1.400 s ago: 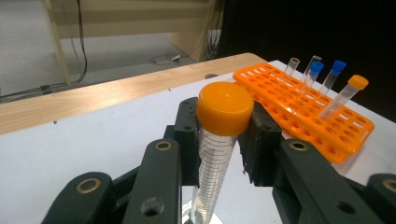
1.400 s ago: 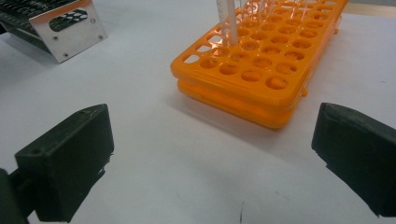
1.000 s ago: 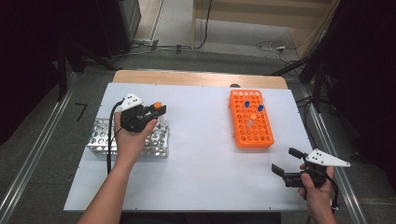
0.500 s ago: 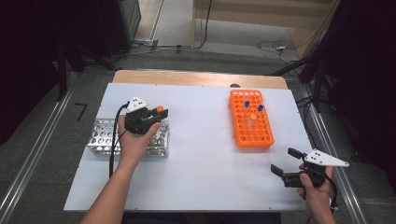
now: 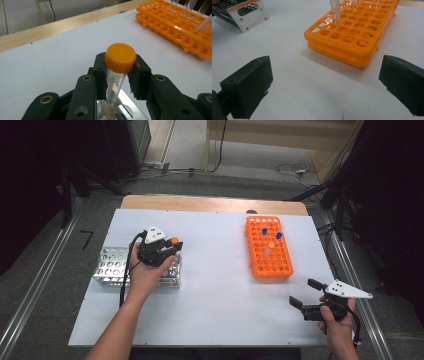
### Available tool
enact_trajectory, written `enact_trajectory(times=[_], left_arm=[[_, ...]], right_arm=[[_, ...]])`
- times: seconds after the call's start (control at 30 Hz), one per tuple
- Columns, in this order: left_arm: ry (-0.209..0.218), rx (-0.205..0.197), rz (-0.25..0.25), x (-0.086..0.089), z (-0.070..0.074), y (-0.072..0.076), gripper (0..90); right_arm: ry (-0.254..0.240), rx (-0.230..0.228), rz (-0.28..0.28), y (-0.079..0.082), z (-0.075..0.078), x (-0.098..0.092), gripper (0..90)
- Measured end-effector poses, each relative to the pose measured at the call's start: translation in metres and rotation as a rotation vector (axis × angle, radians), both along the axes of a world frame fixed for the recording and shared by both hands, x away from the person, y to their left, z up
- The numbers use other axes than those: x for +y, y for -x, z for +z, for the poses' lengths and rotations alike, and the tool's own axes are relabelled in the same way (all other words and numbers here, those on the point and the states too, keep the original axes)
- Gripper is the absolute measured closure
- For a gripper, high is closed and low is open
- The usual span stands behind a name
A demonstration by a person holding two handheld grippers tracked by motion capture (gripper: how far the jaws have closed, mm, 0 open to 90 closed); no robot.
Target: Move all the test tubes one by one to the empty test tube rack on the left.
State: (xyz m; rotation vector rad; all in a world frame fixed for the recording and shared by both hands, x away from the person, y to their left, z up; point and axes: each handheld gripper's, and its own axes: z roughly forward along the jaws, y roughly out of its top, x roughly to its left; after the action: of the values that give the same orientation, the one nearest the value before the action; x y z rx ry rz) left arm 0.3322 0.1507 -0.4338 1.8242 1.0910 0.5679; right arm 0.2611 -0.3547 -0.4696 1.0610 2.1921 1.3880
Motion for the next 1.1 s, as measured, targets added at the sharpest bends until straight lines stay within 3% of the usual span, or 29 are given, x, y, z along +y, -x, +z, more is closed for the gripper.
enact_trajectory(times=[0.07,0.2,0.37,0.57,0.9,1.1], left_arm=[[0.033,0.021,-0.006,0.002,-0.001,-0.002,66.4],[0.095,0.018,0.001,0.007,0.001,-0.001,47.0],[0.16,-0.008,-0.006,0.013,0.005,0.006,21.7],[0.211,-0.044,-0.007,0.016,0.009,0.022,3.9],[0.255,-0.066,-0.075,0.017,0.007,0.054,0.0],[0.253,-0.098,-0.085,0.016,0.005,0.075,0.0]], right_arm=[[0.0,0.001,0.001,0.0,0.0,0.0,0.0],[0.003,0.003,0.001,0.0,-0.001,0.0,0.0],[0.004,0.006,0.004,-0.001,-0.001,0.001,0.0],[-0.003,0.007,0.005,-0.001,-0.001,0.003,0.0],[-0.012,0.014,0.008,-0.003,0.001,0.008,0.0],[-0.007,0.008,0.012,-0.006,0.003,0.014,0.0]])
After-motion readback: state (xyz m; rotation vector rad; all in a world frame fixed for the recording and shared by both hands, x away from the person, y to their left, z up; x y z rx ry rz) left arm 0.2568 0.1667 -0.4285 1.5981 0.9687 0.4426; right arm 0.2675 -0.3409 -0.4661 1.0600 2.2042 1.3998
